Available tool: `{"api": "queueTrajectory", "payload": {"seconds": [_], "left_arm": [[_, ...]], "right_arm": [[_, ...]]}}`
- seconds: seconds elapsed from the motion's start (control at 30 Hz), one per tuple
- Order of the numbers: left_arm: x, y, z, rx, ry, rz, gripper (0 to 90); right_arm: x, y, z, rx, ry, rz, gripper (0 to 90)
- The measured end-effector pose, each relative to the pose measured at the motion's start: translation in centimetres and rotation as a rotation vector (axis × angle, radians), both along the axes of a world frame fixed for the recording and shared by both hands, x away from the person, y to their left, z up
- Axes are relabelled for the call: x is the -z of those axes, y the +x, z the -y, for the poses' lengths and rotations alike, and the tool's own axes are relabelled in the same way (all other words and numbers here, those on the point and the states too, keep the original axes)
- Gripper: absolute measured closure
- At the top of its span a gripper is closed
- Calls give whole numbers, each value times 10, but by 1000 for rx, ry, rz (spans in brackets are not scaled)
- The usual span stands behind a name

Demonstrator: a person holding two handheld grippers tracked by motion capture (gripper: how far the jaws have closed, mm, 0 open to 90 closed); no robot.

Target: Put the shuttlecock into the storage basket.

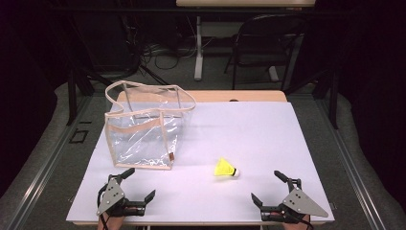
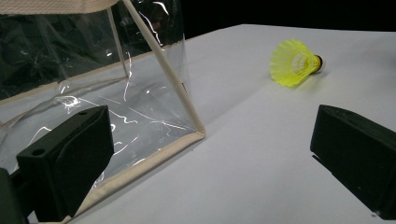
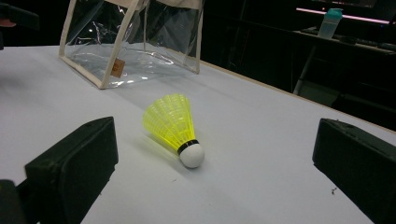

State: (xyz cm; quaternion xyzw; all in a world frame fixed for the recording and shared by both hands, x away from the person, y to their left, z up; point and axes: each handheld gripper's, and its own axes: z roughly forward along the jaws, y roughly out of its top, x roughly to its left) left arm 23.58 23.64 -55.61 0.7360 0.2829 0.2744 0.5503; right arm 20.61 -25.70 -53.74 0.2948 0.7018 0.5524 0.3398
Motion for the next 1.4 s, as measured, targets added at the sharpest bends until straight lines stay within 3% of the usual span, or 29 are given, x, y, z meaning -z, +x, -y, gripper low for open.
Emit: {"api": "queueTrajectory", "payload": {"seconds": [0.7,1.4], "left_arm": [[-1,4,5,-3,-4,-17,0],[-14,15,21,42,6,-3,0]], "right_arm": [[1,4,0,-14,9,-10,0],[1,5,2,-18,11,-16,0]]}}
